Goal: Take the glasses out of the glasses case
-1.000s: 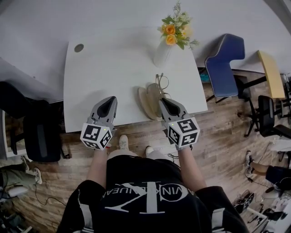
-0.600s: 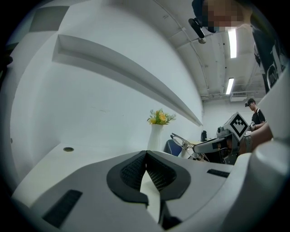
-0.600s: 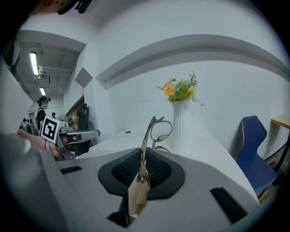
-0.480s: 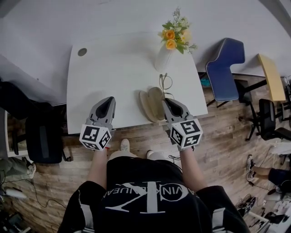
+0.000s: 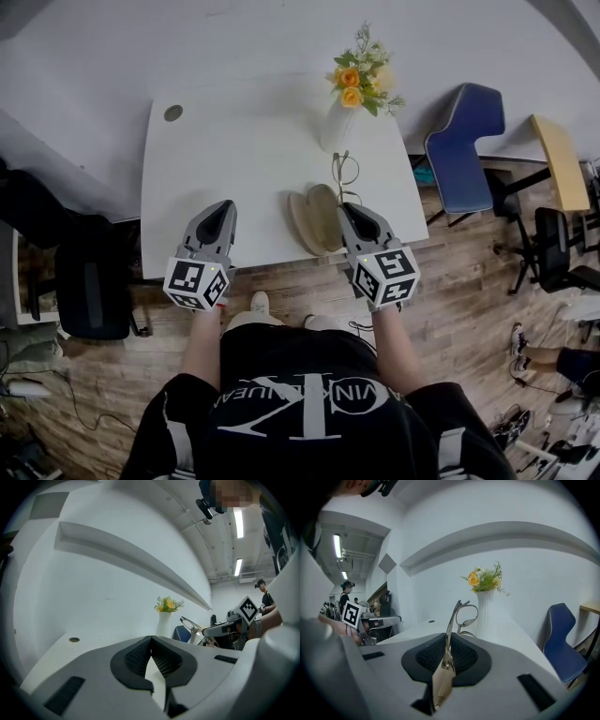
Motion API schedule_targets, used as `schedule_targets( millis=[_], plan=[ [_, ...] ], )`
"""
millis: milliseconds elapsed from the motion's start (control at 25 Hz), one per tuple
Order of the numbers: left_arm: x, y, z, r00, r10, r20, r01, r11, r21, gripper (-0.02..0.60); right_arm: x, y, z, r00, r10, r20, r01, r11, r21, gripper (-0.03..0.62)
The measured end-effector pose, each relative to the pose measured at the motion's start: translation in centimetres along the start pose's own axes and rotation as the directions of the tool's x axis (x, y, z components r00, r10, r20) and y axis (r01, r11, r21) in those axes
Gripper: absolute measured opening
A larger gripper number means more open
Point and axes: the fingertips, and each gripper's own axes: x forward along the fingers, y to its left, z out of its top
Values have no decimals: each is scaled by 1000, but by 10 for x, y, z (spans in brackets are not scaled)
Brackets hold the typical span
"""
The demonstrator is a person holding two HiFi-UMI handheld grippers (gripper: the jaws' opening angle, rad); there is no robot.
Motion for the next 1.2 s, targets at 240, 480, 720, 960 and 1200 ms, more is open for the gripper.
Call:
schedule_targets(
  millis=[240,480,720,960,1200],
  plan=[
    [0,2,6,1000,7,10,-7,1000,9,15,-2,-4,6,1000,-8,25,8,1000,6,44],
    [2,2,13,1000,8,23,-9,1000,17,15,-3,-6,13,999,-9,46,9,1000,2,44],
    [4,2,19,999,8,37,-9,1000,27,15,-4,-6,23,997,-6,80,7,1000,-14,44],
    [6,1,26,999,9,50,-11,999,36,15,-7,-8,30,995,-7,99,9,1000,-22,44],
    [7,1,32,998,10,65,-13,999,44,15,-10,-11,37,993,-14,120,18,999,-31,44]
  ],
)
